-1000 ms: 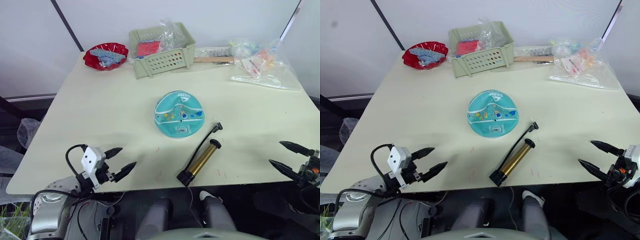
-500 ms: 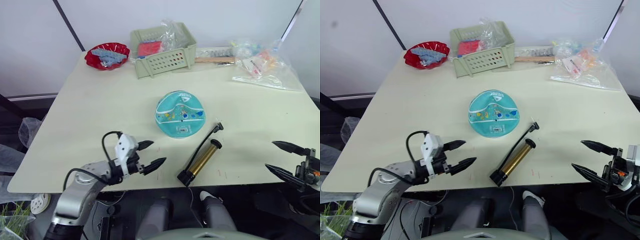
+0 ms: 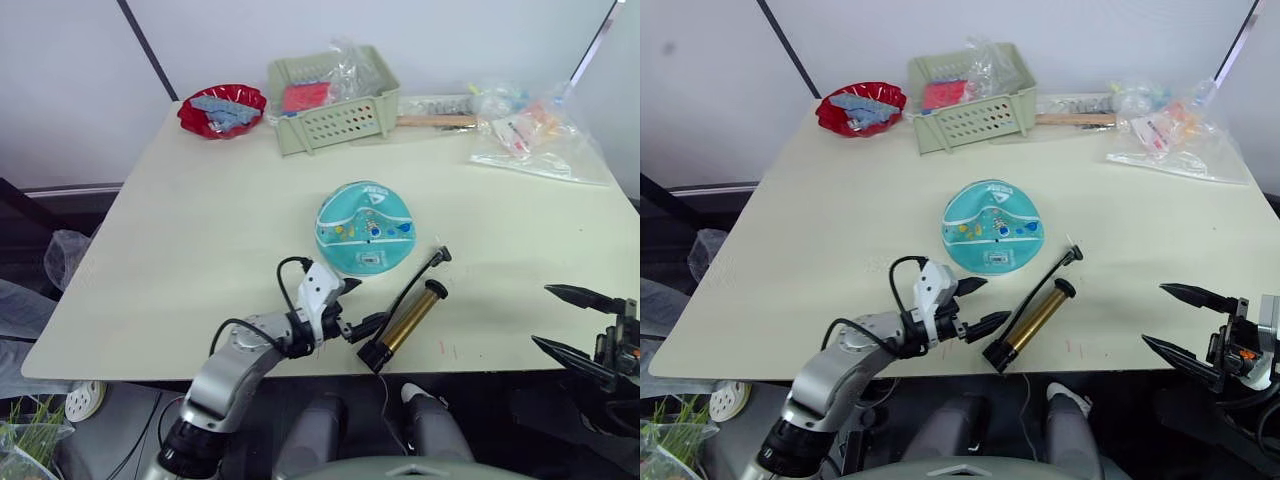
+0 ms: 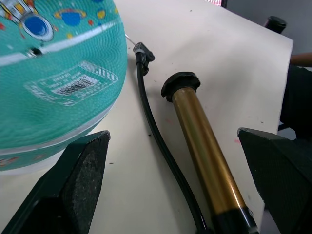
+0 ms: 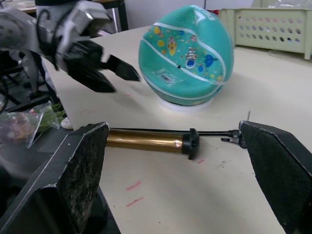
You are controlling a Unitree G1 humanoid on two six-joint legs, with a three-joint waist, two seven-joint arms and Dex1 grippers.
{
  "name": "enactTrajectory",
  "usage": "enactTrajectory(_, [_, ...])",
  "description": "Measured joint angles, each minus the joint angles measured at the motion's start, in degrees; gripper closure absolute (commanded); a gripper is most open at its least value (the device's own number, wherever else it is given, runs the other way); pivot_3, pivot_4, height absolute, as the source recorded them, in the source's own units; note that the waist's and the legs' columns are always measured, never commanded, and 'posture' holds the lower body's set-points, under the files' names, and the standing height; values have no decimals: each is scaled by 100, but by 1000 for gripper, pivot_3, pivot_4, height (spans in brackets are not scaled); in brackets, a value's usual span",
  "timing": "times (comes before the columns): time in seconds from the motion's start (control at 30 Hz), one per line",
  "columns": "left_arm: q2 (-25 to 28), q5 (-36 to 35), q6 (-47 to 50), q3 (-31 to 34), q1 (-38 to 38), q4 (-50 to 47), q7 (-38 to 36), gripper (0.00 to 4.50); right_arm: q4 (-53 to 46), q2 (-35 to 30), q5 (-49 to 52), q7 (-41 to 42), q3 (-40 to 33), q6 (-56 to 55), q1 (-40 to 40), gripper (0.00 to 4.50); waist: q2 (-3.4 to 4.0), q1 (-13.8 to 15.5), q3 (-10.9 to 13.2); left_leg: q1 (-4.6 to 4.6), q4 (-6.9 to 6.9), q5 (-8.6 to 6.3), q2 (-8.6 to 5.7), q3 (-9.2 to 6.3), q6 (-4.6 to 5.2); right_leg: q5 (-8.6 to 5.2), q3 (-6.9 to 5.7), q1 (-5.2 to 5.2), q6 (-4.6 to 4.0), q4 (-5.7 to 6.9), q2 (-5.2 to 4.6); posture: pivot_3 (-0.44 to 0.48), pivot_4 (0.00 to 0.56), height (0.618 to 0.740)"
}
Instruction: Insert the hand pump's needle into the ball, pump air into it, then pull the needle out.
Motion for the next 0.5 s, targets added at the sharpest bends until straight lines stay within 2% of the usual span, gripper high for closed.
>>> enactTrajectory(0.13, [-298,139,67,-230,-159,199,199,0,-86,4,-16,-39,0,7,34,17,-2,0,1,-2,6,0,-4,3,0,0,2,0,2,0,0,0,150,740])
enactTrajectory(0.23, [-432,190,121,-316,-301,295,277,733,-150,3,-13,-99,-1,39,49,0,-2,-1,1,0,6,0,-2,0,0,0,0,1,2,0,4,0,150,740])
enactTrajectory(0.37, [-533,328,139,-325,-444,463,429,2583,-188,5,-13,-154,-1,85,102,0,-1,-1,1,-1,6,0,-2,1,0,0,1,1,2,0,5,0,150,740])
enactTrajectory(0.5, [-849,504,164,-318,-657,766,797,2583,-241,13,-14,-178,0,95,114,0,-4,8,2,-5,13,0,-5,-1,0,2,-1,1,5,0,3,0,150,740])
